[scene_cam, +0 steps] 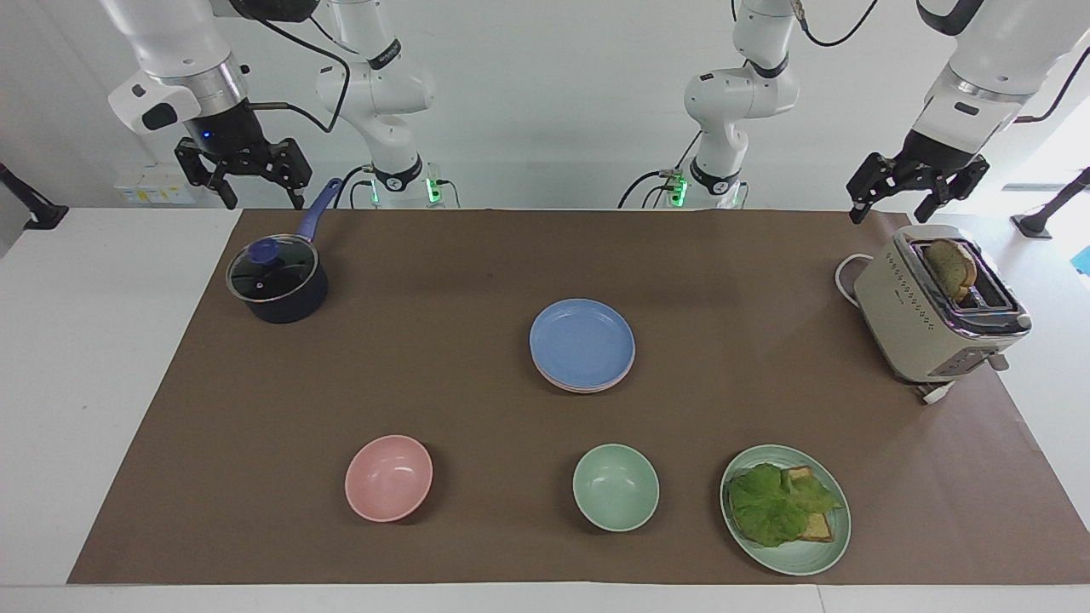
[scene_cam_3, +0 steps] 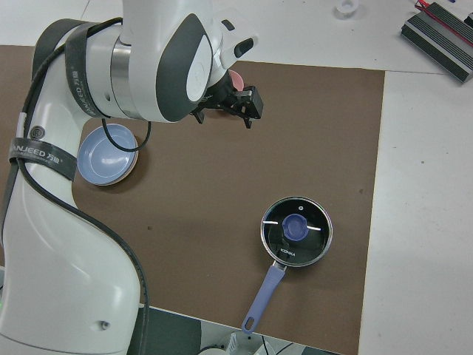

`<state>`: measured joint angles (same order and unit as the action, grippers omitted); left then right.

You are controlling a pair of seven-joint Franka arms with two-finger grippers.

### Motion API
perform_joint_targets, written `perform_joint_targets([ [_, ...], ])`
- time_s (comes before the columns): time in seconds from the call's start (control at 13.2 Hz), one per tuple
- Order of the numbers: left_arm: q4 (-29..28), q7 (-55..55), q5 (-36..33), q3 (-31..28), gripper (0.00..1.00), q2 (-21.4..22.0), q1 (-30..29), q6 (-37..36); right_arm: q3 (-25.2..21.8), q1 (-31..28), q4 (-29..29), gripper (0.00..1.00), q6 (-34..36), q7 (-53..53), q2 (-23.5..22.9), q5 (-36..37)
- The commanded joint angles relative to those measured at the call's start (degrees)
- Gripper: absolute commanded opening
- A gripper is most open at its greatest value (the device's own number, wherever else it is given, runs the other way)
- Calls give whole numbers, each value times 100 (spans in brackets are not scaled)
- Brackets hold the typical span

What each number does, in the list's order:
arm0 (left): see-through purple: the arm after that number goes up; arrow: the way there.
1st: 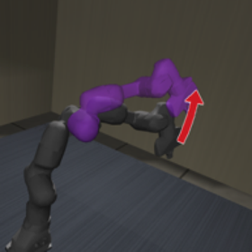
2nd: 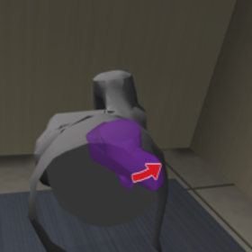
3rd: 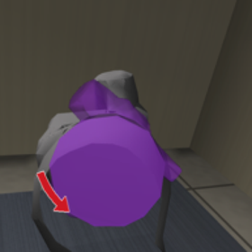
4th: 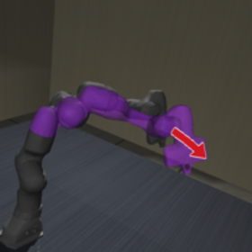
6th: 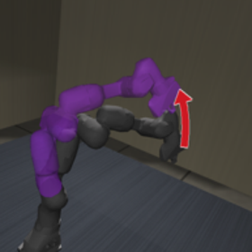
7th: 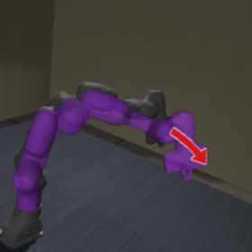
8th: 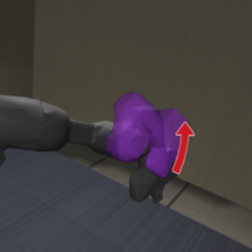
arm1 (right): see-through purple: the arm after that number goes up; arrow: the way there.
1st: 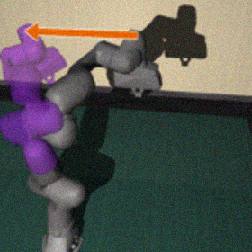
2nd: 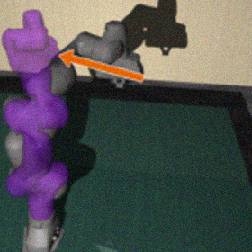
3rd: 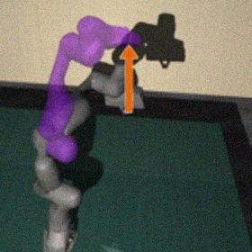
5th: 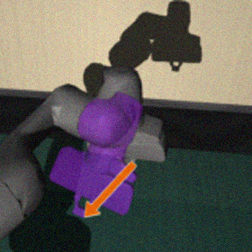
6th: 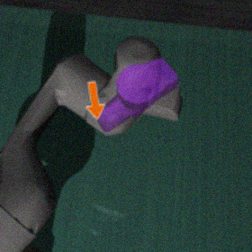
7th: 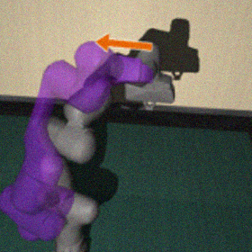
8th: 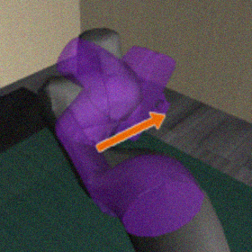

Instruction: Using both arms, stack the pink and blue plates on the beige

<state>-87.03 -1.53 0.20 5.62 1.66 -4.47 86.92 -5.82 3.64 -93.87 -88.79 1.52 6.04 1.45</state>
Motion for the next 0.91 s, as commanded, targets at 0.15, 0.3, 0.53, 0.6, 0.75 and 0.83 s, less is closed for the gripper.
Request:
perform_joint_targets([
  [0.15,-24,4,-73,18,100,72,-27,-79,20,-39,-52,100,90,-38,73,-48],
  [0.3,-24,4,-73,18,100,72,-27,-79,20,-30,-61,100,90,-38,82,-48],
  [0.53,-24,4,-73,18,100,72,-27,-88,20,-30,-105,100,90,76,99,-48],
  [0.6,-24,4,-73,18,100,72,-27,-88,20,-30,-105,100,90,77,99,-48],
  [0.75,-24,4,-73,18,100,72,-27,-88,20,-22,-105,100,90,77,99,-48],
  [0.83,-24,4,-73,18,100,72,-27,-79,20,-30,-105,100,90,77,99,-40],
])
